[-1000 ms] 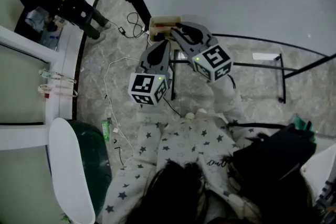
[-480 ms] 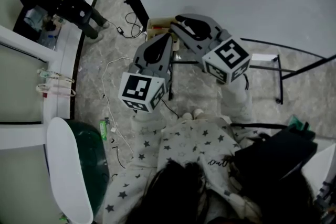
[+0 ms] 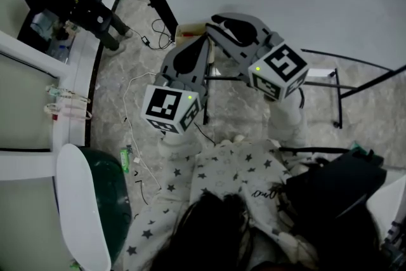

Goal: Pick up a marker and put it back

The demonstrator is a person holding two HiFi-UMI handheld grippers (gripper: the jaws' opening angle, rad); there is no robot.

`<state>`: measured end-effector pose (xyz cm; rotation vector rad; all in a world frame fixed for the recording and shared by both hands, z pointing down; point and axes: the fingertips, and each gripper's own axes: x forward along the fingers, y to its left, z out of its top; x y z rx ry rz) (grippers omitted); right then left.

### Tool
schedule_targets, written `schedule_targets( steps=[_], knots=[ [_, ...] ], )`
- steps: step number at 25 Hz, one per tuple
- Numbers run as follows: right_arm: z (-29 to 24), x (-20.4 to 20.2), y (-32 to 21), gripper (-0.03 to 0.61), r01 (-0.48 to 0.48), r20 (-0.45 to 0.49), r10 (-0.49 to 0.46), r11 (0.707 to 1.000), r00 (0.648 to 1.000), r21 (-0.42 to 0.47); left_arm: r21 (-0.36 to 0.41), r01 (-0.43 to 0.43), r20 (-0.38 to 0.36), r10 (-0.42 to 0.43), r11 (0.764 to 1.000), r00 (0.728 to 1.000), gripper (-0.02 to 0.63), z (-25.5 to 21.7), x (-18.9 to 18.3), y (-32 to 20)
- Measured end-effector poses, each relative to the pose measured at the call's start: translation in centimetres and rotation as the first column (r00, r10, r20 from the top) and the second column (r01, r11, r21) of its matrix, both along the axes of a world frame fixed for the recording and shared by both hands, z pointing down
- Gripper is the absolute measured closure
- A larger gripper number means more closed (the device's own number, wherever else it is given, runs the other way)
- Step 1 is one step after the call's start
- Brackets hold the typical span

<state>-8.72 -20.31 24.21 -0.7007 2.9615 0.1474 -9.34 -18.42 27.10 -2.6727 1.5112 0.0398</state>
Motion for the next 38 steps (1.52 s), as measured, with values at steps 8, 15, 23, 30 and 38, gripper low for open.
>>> schedule_targets(
  steps=[8, 15, 23, 30, 38],
  knots=[
    [-0.8, -0.5, 0.2, 0.495, 0.013, -0.005, -0.013, 1.000, 1.000, -0.004, -0.013, 0.008, 0.001, -0.008, 1.000, 1.000, 0.614, -0.6, -0.7, 0.2],
    [-0.8, -0.6, 0.0, 0.495, 0.017, -0.002, -0.017, 1.000, 1.000, -0.010, -0.007, 0.008, -0.017, -0.009, 1.000, 1.000, 0.614, -0.6, -0.7, 0.0],
    [-0.9, -0.5, 0.0, 0.495, 0.016, -0.006, -0.016, 1.000, 1.000, -0.011, -0.019, 0.003, -0.028, -0.003, 1.000, 1.000, 0.614, -0.6, -0.6, -0.2],
    [-1.1, -0.8, 0.0, 0.495, 0.019, -0.006, -0.019, 1.000, 1.000, -0.004, -0.011, 0.007, -0.028, -0.008, 1.000, 1.000, 0.614, -0.7, -0.8, -0.1],
    [0.4, -1.4, -0.9, 0.495, 0.036, -0.016, -0.036, 0.999, 0.999, -0.004, 0.006, 0.048, -0.052, -0.047, 0.999, 0.998, 0.614, 0.7, -2.0, -1.6]
  ],
)
